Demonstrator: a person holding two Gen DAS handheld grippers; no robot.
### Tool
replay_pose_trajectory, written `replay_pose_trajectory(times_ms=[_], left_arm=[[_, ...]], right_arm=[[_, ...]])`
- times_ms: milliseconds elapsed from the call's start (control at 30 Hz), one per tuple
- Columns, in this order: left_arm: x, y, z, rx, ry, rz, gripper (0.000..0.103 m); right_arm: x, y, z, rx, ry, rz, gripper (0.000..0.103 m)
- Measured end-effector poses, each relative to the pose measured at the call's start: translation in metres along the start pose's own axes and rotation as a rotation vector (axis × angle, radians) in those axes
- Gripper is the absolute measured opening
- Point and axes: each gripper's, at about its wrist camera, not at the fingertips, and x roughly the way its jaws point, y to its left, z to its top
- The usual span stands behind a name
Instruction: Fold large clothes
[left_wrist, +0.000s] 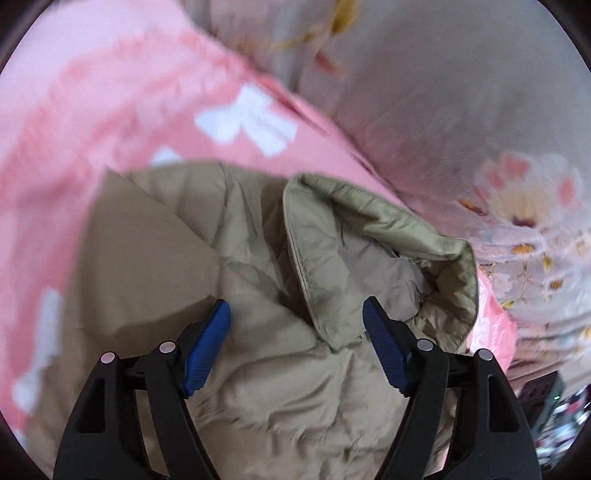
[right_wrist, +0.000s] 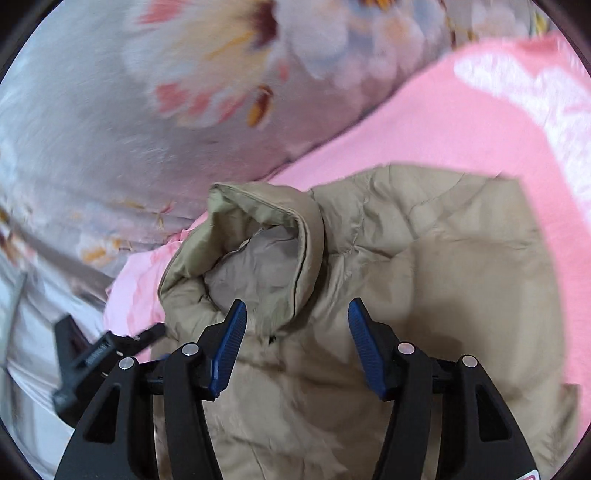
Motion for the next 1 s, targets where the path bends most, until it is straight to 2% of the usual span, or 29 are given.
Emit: replay_pose_trajectory(times_ms=[33, 67, 100, 133, 167, 233, 267, 333, 467, 767, 933, 1000], left_arm=[[0.005, -0.002, 0.0, 0.004, -0.008, 0.005, 0.07], [0.007, -0.005, 0.001, 0.016, -0.016, 0.006, 0.065], [0.009, -0.008, 0.001, 0.033, -0.015, -0.011, 0.044], [0.011, -0.011, -0.001, 0.038, 0.01, -0.039, 0.013], [0.012, -0.012, -0.001, 0.041, 0.03, -0.067, 0.01], [0.001, -0.018, -0.004, 0.085, 0.0, -0.097, 0.01], [-0.008, -0.021, -0.007, 0.12, -0.023, -0.108, 0.009], [-0.014, -0.021, -0.013, 0.143, -0.042, -0.114, 0.008], [0.007, -0.011, -0.025, 0.204, -0.044, 0.013, 0.008], [0.03, -0.002, -0.043, 0.294, -0.078, 0.077, 0.009], [0.032, -0.006, -0.043, 0.32, -0.087, 0.111, 0.009], [0.031, -0.008, -0.045, 0.334, -0.091, 0.124, 0.01]], right_arm=[[0.009, -0.002, 0.001, 0.018, 0.02, 0.017, 0.049], [0.015, -0.001, 0.001, 0.022, 0.043, 0.032, 0.033], [0.02, 0.0, 0.0, 0.015, 0.062, 0.04, 0.02], [0.021, 0.003, 0.001, 0.002, 0.069, 0.049, 0.007], [0.015, 0.007, -0.001, -0.029, 0.038, 0.057, 0.007], [0.004, 0.018, -0.003, -0.116, -0.02, 0.031, 0.006], [-0.001, 0.025, -0.007, -0.188, -0.06, -0.025, 0.006], [0.002, 0.033, -0.014, -0.284, -0.077, -0.122, 0.005], [0.026, 0.032, -0.027, -0.358, -0.036, -0.23, 0.004], [0.043, 0.024, -0.037, -0.407, -0.005, -0.313, 0.002], [0.05, 0.02, -0.032, -0.386, 0.009, -0.288, 0.001], [0.046, 0.016, -0.03, -0.373, 0.024, -0.246, 0.004]])
